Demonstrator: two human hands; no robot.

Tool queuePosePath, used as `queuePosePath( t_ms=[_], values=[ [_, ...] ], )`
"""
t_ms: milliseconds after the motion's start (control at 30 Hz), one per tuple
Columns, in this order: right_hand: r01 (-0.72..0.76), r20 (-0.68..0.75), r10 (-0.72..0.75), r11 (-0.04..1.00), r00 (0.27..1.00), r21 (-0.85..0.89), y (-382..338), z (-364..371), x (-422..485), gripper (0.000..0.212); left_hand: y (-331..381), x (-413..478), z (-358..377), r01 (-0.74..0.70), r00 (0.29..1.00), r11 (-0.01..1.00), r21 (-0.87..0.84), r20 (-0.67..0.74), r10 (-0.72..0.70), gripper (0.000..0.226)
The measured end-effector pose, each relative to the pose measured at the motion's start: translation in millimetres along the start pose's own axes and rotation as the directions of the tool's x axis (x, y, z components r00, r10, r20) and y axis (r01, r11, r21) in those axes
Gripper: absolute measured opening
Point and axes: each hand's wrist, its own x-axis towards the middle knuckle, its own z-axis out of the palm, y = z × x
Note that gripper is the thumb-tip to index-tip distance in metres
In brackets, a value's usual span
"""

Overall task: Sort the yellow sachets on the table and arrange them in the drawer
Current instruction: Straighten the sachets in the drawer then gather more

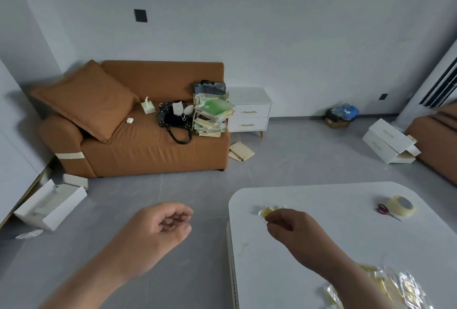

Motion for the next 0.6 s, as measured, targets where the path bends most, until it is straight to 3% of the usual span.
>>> queuePosePath(
  t_ms=[233, 333, 433, 600],
  values=[
    [-0.042, -0.072, 0.043, 0.999, 0.997, 0.015, -12, -6, 36, 0.01, 0, 72, -15, -0.004, 0.991, 1.0, -0.029, 0.135, 0.008, 0.014],
    [-0.102, -0.133, 0.104, 0.995, 0.986, 0.024, -15, -6, 47, 0.012, -3, 109, -19, -0.036, 0.966, 0.999, -0.012, 0.256, 0.038, 0.029],
    [-0.177, -0.196, 0.185, 0.983, 0.963, 0.055, -22, -2, 59, 0.015, -9, 152, -26, -0.052, 0.942, 0.998, 0.028, 0.333, 0.039, 0.02],
    [-0.284, -0.322, 0.313, 0.949, 0.893, 0.137, -42, 16, 79, 0.011, -14, 231, -46, -0.092, 0.881, 0.995, 0.035, 0.468, 0.065, 0.024]
  ],
)
